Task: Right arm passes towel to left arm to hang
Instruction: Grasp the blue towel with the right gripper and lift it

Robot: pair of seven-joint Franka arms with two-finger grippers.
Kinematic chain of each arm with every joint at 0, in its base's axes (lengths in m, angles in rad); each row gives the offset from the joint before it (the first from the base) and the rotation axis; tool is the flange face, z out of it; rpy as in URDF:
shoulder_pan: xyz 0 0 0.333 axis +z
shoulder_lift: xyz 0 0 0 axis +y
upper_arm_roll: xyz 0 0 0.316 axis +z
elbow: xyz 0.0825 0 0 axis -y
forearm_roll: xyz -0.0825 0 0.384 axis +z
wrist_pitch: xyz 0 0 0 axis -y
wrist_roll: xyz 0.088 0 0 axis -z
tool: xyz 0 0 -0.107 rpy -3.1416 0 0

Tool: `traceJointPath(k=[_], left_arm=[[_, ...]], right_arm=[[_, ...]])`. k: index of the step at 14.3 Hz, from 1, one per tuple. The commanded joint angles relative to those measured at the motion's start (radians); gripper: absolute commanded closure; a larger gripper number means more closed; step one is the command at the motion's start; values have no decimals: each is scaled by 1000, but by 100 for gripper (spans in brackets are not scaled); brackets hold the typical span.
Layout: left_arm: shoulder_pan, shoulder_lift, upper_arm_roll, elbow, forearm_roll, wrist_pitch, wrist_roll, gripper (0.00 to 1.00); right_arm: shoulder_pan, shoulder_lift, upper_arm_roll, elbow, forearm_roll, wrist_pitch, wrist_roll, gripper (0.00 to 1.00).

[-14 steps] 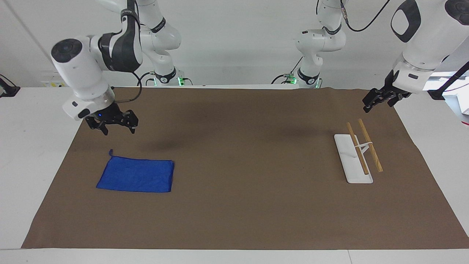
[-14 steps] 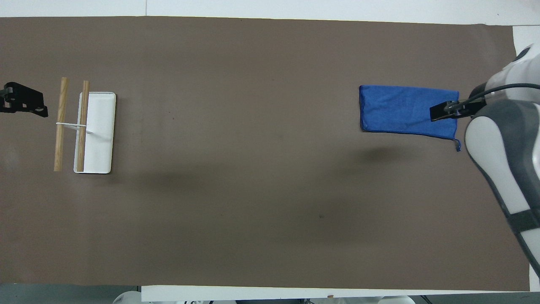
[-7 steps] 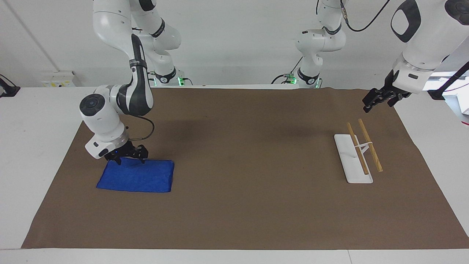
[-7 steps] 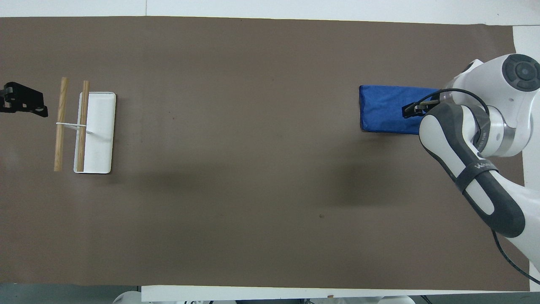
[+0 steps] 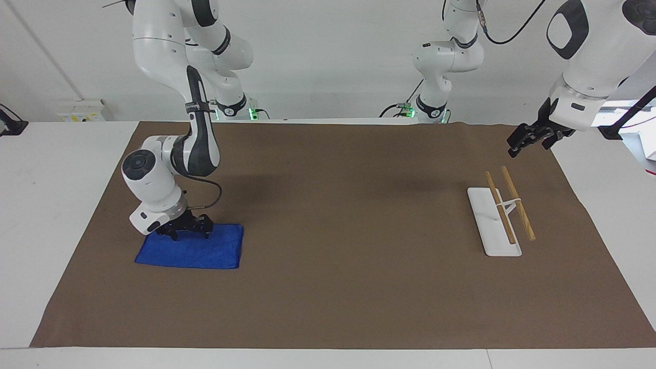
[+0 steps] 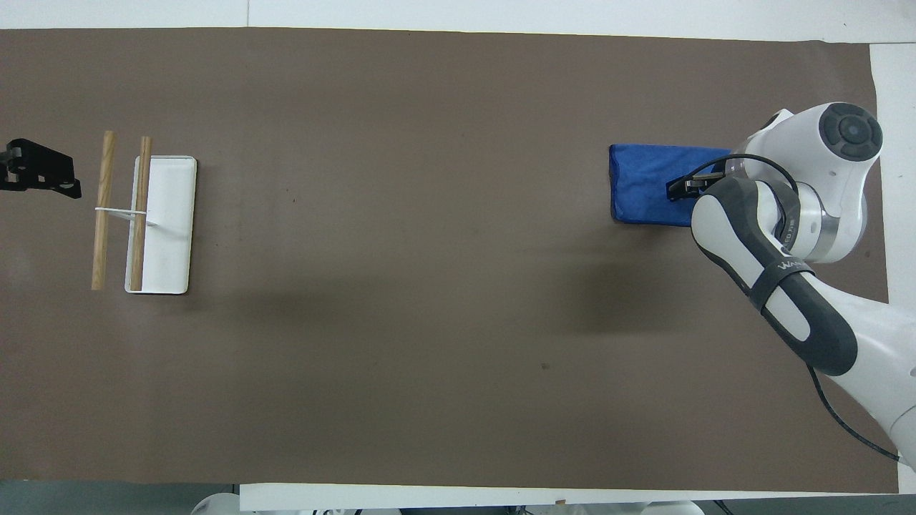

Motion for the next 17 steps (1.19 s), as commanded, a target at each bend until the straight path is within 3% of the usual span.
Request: traceJointPath(k=[1,4,5,7,9,11,17], left_arm=[[10,-20,-1,-16,-18,-11,13,0],[10,-20,-1,-17,-18,-11,13,0],[10,-21,-1,-16,-18,-11,13,0],[10,-20,-1,-17,-18,-11,13,0],[10,-20,-1,-17,-18,-11,13,0],[10,-20,-1,-17,-18,-11,13,0],[10,-20,-1,-17,-18,-11,13,0]], right_arm=[[-5,8,5,6,23,9,1,7],[-8,8,5,3,24,4,-13,31],[-6,8,5,3,24,1,-13,43],[-6,8,5,3,23,-5,-20,78],[-5,8,5,9,23,-13,-22,99],[-5,8,6,27,23,-51,-22,100],[-5,5,58,236,24,-338,-13,100]])
